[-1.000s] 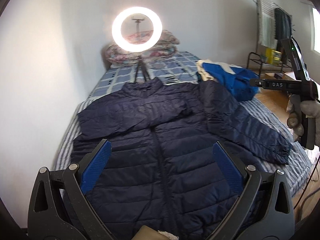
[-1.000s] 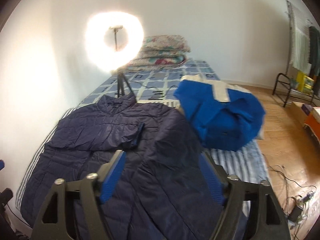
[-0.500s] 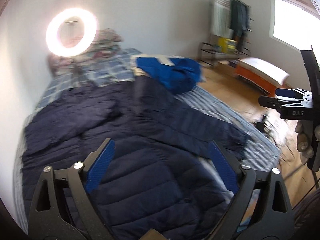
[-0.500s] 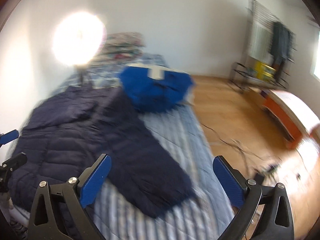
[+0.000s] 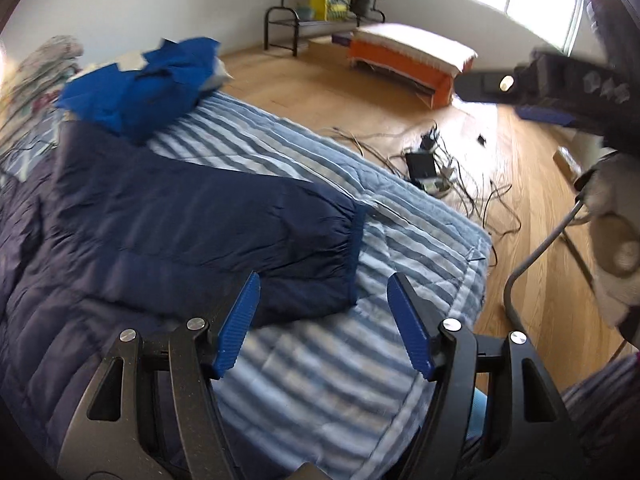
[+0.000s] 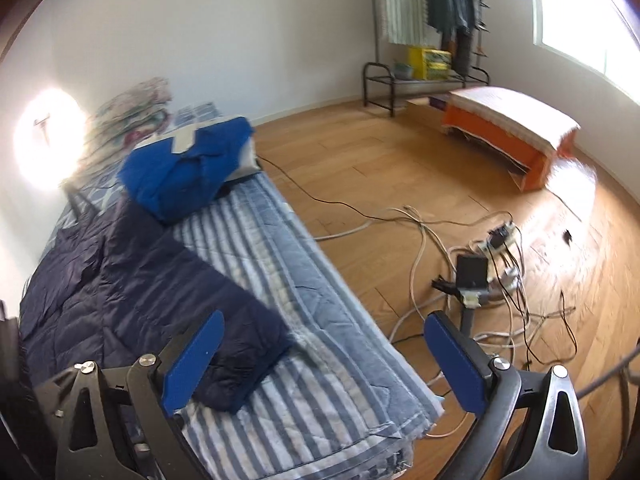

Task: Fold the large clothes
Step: 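Move the left gripper to the other sleeve cuff and close on it, then lift the held sleeve with the left gripper and lay it across the jacket body, then open the left gripper to release the sleeve and withdraw, then move both grippers to the jacket side edge and close on it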

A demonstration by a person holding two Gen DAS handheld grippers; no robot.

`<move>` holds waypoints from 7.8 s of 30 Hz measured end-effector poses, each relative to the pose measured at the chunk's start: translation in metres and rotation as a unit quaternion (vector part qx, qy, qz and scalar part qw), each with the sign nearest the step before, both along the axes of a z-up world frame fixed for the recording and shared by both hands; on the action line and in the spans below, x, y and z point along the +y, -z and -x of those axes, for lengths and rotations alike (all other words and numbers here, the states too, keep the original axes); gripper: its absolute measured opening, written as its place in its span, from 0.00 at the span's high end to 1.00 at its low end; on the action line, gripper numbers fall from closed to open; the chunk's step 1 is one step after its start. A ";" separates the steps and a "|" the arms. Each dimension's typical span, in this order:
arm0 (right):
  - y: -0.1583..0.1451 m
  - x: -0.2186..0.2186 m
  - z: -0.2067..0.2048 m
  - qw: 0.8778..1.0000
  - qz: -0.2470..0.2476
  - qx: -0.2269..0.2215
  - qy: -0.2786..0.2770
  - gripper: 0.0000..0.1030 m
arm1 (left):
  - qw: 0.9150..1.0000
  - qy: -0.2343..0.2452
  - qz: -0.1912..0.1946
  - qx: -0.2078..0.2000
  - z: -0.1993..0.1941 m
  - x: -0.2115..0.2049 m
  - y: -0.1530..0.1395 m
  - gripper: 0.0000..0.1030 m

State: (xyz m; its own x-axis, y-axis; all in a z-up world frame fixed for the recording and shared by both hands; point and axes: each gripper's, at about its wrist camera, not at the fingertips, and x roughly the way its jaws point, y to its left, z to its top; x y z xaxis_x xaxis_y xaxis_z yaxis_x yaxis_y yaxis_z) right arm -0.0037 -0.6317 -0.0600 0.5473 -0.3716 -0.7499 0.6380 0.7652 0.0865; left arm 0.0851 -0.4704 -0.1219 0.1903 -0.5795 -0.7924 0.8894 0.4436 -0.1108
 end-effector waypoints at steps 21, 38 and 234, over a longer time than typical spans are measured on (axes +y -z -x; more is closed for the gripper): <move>0.008 -0.026 0.014 0.999 -0.021 -0.009 0.042 0.05 | 0.993 0.016 -0.116 -0.027 0.000 -0.078 0.082 0.62; -0.006 0.008 -0.004 1.000 -0.017 -0.022 -0.013 0.06 | 0.997 -0.045 0.018 0.062 -0.063 0.001 -0.023 0.93; 0.069 0.210 -0.106 0.885 -0.223 0.034 -0.406 0.98 | 0.856 -0.465 0.107 0.198 -0.093 0.604 0.011 0.96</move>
State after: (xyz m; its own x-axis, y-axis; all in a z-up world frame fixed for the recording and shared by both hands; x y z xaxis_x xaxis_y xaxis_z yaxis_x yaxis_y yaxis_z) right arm 0.1021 -0.4219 -0.1294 0.4460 0.4663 -0.7640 -0.0926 0.8731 0.4787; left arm 0.1777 0.1332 -0.1327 0.3900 -0.4631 -0.7959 0.0369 0.8715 -0.4890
